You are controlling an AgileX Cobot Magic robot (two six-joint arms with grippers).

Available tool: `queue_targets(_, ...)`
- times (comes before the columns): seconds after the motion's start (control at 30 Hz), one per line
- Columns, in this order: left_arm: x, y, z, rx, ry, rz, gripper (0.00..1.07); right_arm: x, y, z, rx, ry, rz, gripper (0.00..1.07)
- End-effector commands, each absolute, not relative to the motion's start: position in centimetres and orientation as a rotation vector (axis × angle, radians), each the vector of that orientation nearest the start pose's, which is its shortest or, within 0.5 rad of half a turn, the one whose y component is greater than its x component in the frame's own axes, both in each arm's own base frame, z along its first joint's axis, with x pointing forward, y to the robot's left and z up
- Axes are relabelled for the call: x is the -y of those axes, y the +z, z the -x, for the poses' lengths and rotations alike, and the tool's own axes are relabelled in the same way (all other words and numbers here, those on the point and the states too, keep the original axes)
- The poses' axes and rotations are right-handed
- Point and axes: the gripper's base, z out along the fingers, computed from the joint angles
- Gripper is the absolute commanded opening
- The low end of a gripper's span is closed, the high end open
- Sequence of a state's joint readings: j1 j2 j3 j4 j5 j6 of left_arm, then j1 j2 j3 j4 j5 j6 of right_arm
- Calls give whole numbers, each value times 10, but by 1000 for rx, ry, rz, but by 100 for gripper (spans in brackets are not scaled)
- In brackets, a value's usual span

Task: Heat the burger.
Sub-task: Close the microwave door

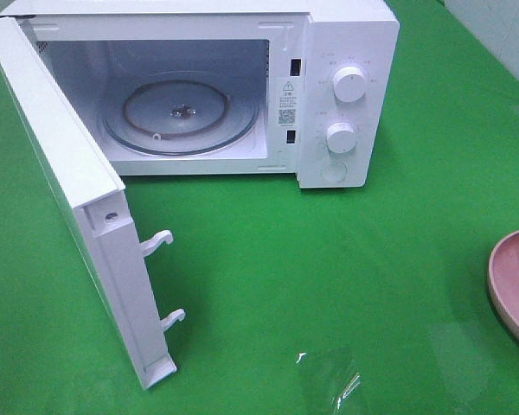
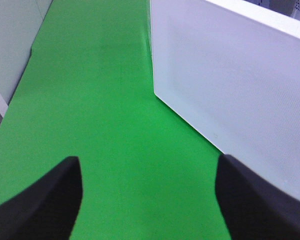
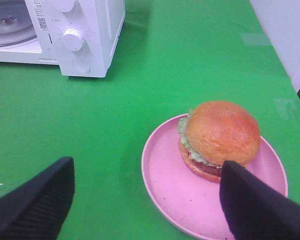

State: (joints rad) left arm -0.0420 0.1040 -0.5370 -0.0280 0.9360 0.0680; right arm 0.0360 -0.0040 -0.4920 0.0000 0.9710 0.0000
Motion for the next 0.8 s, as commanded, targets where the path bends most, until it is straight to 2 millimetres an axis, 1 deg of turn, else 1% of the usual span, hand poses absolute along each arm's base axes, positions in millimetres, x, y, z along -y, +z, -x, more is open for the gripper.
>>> queue_targets(0.03,3,309,-30,-1933,-15,-93,48,1,283,5,-1921,8,28,75)
queue_targets(0.07,3,309,-30,-1933,-15,-93,48,1,283,5,-1921,8,28,75)
queue_targets(0.1,3,311,-41,-1931,-13,-91,39,1,283,5,-1921,8,28,75)
queue_targets(0.13,3,311,-41,-1931,-13,-91,39,1,283,5,-1921,8,28,75)
queue_targets(0.17,4,313,-56,-1938,-13,-90,28,1,283,5,-1921,8,28,75)
queue_targets(0.2,4,313,-62,-1941,-13,-89,21,1,283,5,-1921,8,28,75)
queue_targets(0.23,4,313,-62,-1941,-13,-89,21,1,283,5,-1921,8,28,75)
queue_targets(0.27,4,313,-77,-1959,-6,-91,9,1,283,5,-1921,8,28,75)
queue_targets(0.3,4,313,-77,-1959,-6,-91,9,1,283,5,-1921,8,28,75)
queue_targets(0.33,5,311,-93,-1981,-2,-95,0,1,283,5,-1921,8,28,75)
queue_targets(0.37,5,311,-93,-1981,-2,-95,0,1,283,5,-1921,8,28,75)
queue_targets(0.43,5,304,-120,-1966,9,-106,0,1,283,5,-1921,8,28,75)
queue_targets(0.47,5,304,-120,-1966,9,-106,0,1,283,5,-1921,8,28,75)
queue_targets(0.5,6,299,-128,-1951,14,-111,0,1,283,5,-1921,8,28,75)
queue_targets(0.53,6,299,-128,-1951,14,-111,0,1,283,5,-1921,8,28,75)
queue_targets(0.57,6,292,-138,-1918,19,-112,0,1,283,5,-1921,8,28,75)
queue_targets(0.6,6,292,-138,-1918,19,-112,0,1,283,5,-1921,8,28,75)
queue_targets(0.67,6,274,-154,-1817,24,-103,0,1,283,5,-1921,8,28,75)
queue_targets(0.77,6,269,-156,-1794,25,-100,0,1,283,5,-1921,8,28,75)
queue_targets(0.8,6,260,-160,-1760,27,-97,0,1,283,5,-1921,8,28,75)
